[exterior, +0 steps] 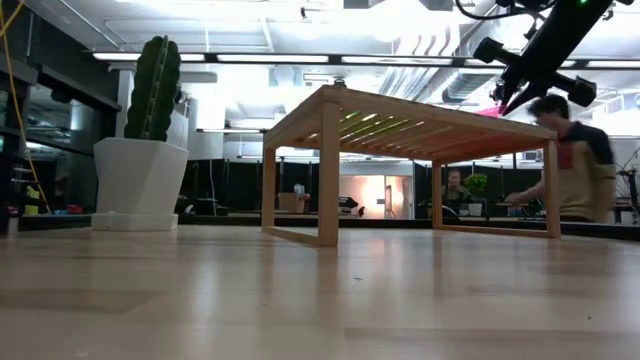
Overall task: Place and stack plates onto a shelf
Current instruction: Stack the pink plate on top of the other pink plate on the shelf, then stack the green plate on top of the other green plate on the shelf
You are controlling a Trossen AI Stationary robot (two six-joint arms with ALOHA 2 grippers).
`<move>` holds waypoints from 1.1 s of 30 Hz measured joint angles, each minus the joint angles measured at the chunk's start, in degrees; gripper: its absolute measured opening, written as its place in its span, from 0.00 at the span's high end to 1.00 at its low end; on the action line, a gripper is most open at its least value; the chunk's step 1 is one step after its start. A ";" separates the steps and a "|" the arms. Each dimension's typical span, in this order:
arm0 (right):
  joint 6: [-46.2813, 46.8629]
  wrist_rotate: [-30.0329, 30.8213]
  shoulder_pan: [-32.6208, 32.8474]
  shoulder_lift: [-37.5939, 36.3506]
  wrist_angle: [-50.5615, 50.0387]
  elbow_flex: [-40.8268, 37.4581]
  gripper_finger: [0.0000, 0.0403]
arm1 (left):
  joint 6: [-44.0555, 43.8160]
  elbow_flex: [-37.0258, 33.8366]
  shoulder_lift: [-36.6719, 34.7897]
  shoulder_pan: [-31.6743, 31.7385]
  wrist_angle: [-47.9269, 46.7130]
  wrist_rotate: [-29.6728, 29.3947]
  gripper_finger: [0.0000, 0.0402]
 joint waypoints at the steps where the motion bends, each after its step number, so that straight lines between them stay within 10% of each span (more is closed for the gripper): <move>1: 0.00 0.00 0.00 0.07 0.00 0.00 1.00 | 0.00 0.00 0.00 0.00 0.00 0.02 0.63; 21: -12.61 -0.76 0.06 -4.34 1.90 4.62 0.44 | -0.02 0.00 0.00 0.00 -0.04 0.07 0.63; 33: -39.16 -33.72 9.08 -5.02 11.79 11.52 0.41 | -0.12 0.00 0.02 -0.02 -0.10 0.08 0.63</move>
